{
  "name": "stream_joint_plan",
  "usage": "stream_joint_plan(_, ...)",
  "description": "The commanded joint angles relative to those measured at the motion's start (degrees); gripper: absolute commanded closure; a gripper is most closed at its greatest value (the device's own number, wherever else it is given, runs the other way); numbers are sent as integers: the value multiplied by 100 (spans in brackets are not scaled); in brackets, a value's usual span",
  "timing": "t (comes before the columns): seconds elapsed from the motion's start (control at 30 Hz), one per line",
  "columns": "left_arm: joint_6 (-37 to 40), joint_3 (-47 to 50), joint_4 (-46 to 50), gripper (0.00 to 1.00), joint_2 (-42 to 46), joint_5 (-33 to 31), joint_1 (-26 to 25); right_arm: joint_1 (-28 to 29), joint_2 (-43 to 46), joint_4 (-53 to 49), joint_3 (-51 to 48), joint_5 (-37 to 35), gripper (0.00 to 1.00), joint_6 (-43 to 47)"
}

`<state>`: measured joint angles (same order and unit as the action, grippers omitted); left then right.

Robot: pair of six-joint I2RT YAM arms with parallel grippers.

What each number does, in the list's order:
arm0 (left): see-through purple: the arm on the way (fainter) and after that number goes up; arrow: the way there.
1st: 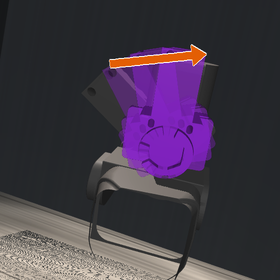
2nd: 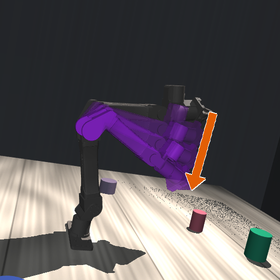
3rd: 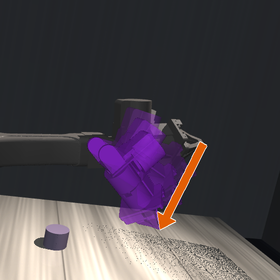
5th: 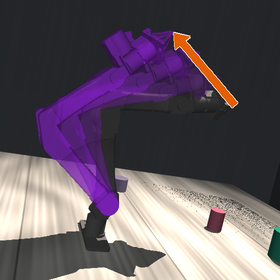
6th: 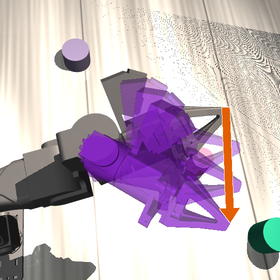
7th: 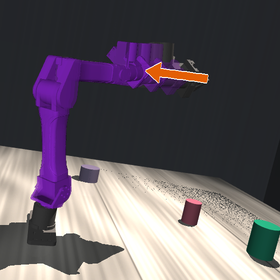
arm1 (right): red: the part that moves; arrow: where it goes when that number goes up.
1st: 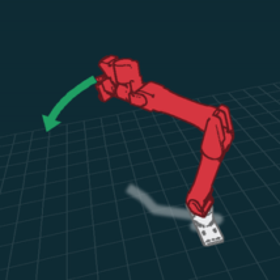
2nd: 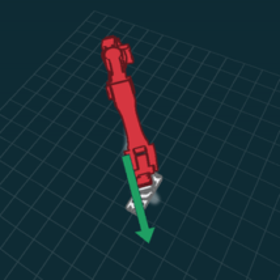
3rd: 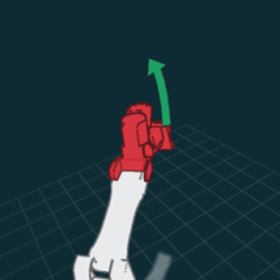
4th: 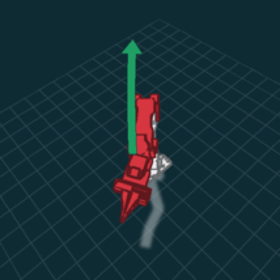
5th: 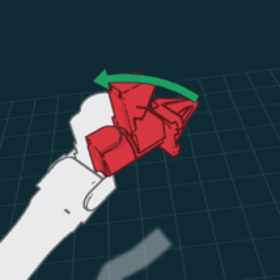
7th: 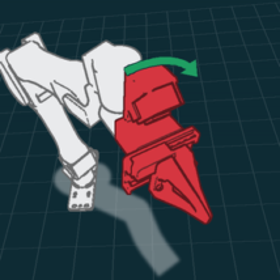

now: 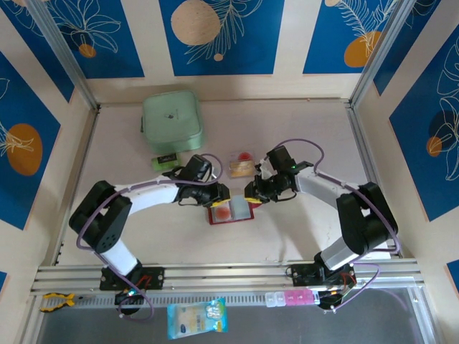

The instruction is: Take the credit cards out of the card holder

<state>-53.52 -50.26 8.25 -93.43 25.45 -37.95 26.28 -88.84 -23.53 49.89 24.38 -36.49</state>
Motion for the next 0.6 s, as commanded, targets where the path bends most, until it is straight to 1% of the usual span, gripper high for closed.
stream_joint_plan(0.0,87,261,185,66,243,-76,111,181,-237,31,208,146,78,-85)
stream_joint_plan(0.2,48,649,112,77,387,-140,191,514,-648,68,446,88,78,-113)
stream_joint_plan(0.4,83,781,76,90,368,-163,209,748,-936,68,643,70,78,-143)
stream_joint_plan(0.47,163,757,207,93,365,-253,209,799,-1002,67,692,59,78,-148)
stream_joint_plan(0.57,234,739,302,96,378,-315,206,862,-1098,60,754,62,78,-166)
